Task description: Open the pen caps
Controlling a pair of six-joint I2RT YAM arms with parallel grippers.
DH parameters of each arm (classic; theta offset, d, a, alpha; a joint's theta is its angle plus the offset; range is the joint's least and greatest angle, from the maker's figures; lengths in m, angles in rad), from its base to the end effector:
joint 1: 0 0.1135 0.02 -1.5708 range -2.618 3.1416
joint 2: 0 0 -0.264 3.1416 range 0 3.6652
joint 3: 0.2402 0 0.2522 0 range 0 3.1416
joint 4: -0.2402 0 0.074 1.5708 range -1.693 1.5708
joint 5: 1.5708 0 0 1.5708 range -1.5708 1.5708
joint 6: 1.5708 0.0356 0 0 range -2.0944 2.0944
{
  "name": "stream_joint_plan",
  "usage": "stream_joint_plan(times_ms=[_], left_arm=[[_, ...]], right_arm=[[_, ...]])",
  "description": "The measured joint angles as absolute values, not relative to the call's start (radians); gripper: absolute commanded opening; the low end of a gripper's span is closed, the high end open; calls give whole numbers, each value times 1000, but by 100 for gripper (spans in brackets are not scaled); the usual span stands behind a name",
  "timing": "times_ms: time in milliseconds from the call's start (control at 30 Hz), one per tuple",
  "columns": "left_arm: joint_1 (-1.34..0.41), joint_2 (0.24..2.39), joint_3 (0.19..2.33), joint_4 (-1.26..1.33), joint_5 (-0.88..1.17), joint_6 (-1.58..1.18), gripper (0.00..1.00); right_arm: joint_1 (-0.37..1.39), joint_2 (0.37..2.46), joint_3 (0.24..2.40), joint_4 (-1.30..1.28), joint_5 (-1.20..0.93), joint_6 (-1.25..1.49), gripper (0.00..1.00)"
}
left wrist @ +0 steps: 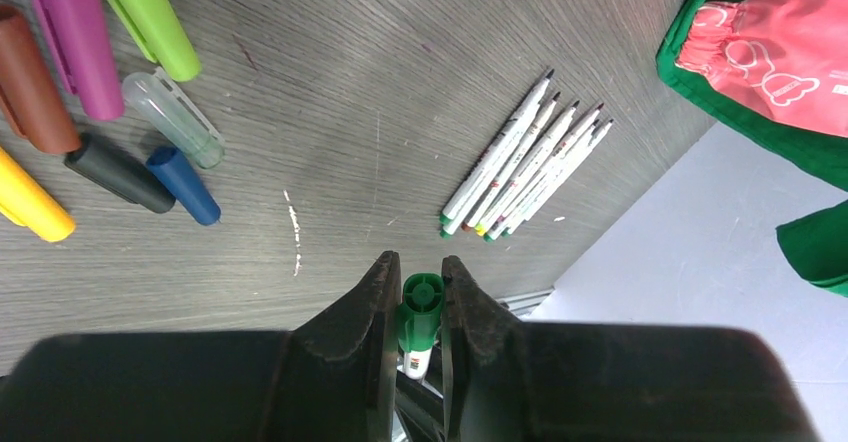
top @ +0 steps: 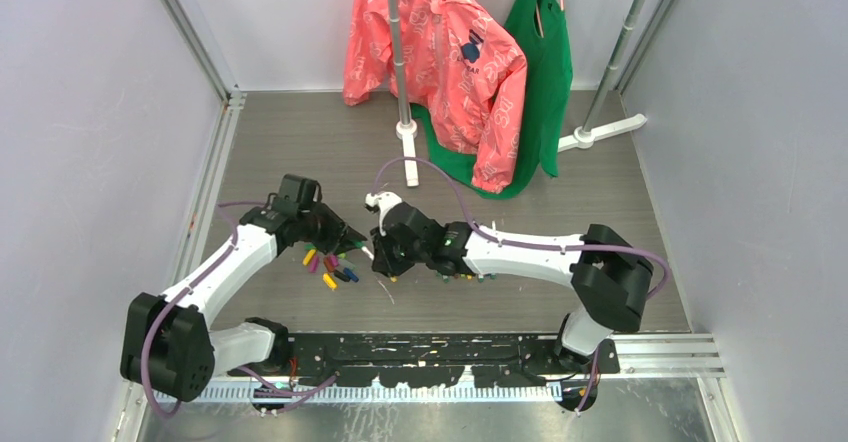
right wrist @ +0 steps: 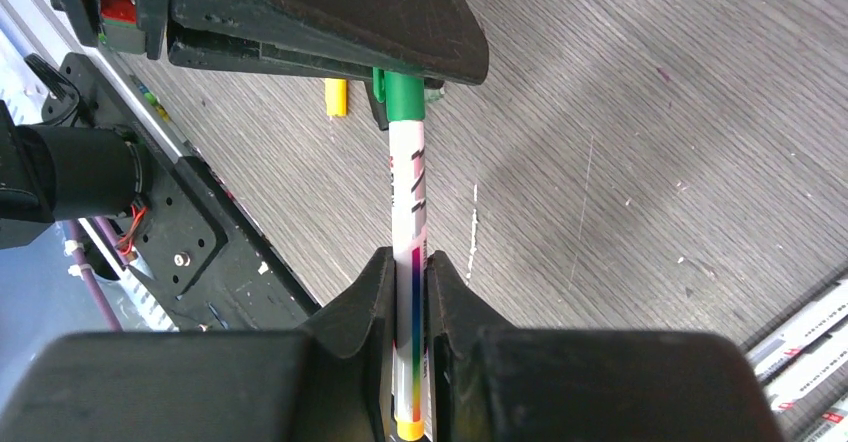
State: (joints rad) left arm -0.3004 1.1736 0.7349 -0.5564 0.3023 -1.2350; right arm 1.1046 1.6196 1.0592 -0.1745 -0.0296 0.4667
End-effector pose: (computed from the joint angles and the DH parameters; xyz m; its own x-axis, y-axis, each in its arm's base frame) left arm 0.2107 -0.0764 0.2166 -0.6769 -0.7339 0.0564 -0.6124 0.5190 -0.5963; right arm 0.1580 0.3163 0.2243 -0.6754 -0.3416 -0.6536 -0.6706 0.6532 0.3515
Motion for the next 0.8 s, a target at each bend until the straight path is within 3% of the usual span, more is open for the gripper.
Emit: stream_joint_plan(times_ms=[167,400,800], left_arm=[[-305,1186,735,-549,318,-1258,0],[-247,1221,771,-445,122,-1283,0],[-247,1222,773,-431,69,-1258,0]], right_arm=[[1110,1578,1010,-146,-11,471,1],[1144,1530,912,-370,-36,475,1],[1148,1523,944,-469,9,459,1]])
